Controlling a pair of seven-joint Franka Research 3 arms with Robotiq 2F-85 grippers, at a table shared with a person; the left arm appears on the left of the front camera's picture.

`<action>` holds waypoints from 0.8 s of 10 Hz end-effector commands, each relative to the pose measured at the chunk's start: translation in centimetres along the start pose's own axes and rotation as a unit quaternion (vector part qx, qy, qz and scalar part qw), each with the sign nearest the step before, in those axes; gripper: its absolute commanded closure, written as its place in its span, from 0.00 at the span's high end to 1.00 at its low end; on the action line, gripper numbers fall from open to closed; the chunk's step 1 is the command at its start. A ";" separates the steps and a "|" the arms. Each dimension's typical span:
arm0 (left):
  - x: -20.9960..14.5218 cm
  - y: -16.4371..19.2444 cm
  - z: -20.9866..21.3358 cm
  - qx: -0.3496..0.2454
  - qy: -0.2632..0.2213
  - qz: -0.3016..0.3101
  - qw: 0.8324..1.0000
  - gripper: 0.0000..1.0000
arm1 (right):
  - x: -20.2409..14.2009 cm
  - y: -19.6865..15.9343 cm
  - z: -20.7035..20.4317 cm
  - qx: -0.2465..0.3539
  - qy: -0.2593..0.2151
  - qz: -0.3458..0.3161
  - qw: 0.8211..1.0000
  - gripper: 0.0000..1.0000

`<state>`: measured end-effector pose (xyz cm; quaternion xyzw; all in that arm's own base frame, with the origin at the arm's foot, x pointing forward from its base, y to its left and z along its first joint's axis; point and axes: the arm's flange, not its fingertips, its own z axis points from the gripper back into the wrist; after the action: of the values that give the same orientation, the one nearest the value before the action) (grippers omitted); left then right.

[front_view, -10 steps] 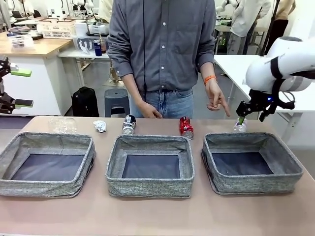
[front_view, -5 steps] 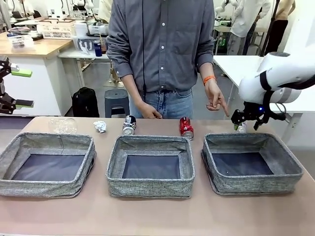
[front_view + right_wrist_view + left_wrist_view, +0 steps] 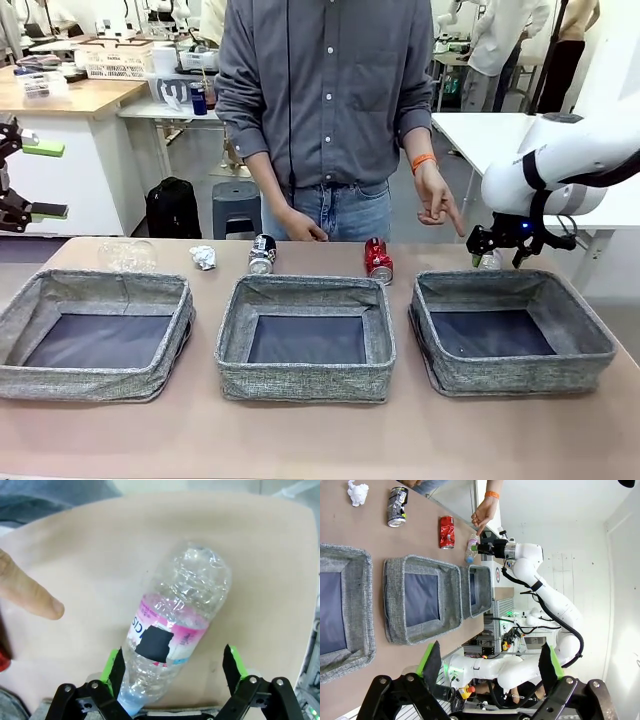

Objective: Sort the waste into the appropriate baskets.
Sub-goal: Pick up the waste item pointed out by the person.

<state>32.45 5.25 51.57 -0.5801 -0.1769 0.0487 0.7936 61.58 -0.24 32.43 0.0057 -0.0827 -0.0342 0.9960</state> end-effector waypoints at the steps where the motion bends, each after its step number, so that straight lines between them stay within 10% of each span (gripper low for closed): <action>1: 0.1 -0.2 -0.1 -0.012 -0.002 -0.010 1.000 1.00 | 0.0 0.6 0.2 -0.005 -0.007 -0.013 1.000 1.00; 8: 0.1 -0.2 -0.1 -0.012 -0.002 -0.010 1.000 1.00 | 0.3 0.7 -1.0 0.017 0.002 -0.022 1.000 1.00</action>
<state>32.45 5.25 51.57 -0.5801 -0.1769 0.0487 0.7936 61.59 0.21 31.58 0.0199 -0.0764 -0.0499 0.9956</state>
